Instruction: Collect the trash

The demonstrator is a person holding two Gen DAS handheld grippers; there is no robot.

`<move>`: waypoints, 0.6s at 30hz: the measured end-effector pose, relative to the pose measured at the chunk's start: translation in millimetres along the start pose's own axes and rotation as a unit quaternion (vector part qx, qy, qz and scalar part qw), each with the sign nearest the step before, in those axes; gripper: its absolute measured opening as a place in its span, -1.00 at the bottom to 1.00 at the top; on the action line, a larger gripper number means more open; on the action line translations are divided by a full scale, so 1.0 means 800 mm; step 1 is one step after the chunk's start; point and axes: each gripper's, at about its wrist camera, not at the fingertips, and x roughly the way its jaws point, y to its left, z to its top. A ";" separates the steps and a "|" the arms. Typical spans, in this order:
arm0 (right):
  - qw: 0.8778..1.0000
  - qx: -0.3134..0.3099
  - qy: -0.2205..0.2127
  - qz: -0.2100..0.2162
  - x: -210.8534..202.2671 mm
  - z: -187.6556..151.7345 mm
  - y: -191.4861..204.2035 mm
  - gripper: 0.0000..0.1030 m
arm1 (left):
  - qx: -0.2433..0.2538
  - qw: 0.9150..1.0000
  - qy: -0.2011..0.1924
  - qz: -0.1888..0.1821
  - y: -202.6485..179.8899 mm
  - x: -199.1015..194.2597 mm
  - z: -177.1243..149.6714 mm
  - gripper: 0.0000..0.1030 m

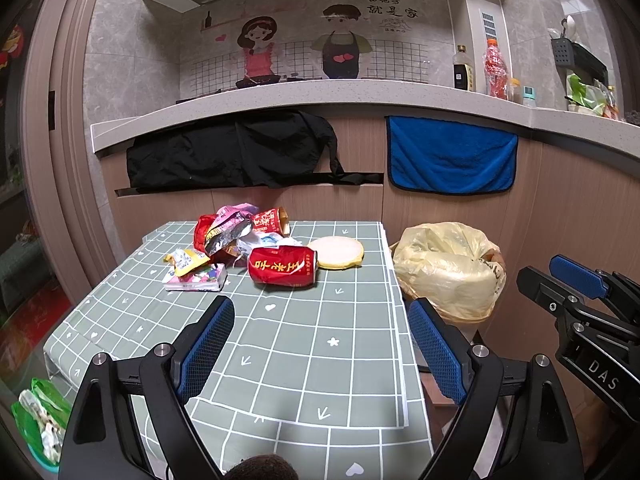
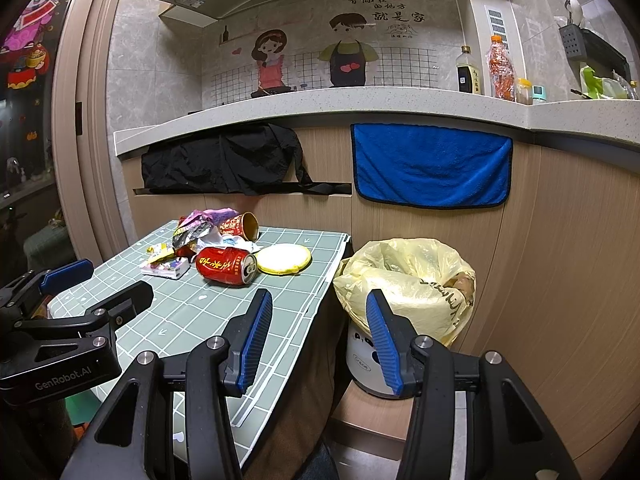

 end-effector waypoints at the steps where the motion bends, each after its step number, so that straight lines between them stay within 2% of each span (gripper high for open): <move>1: 1.000 0.000 0.000 -0.001 0.000 0.000 0.000 -0.10 | 0.000 1.000 0.000 0.000 0.000 0.000 0.000 0.72; 18: 1.000 0.000 0.001 0.000 0.004 -0.003 0.001 -0.10 | 0.000 1.000 0.000 0.000 0.000 0.000 0.000 0.72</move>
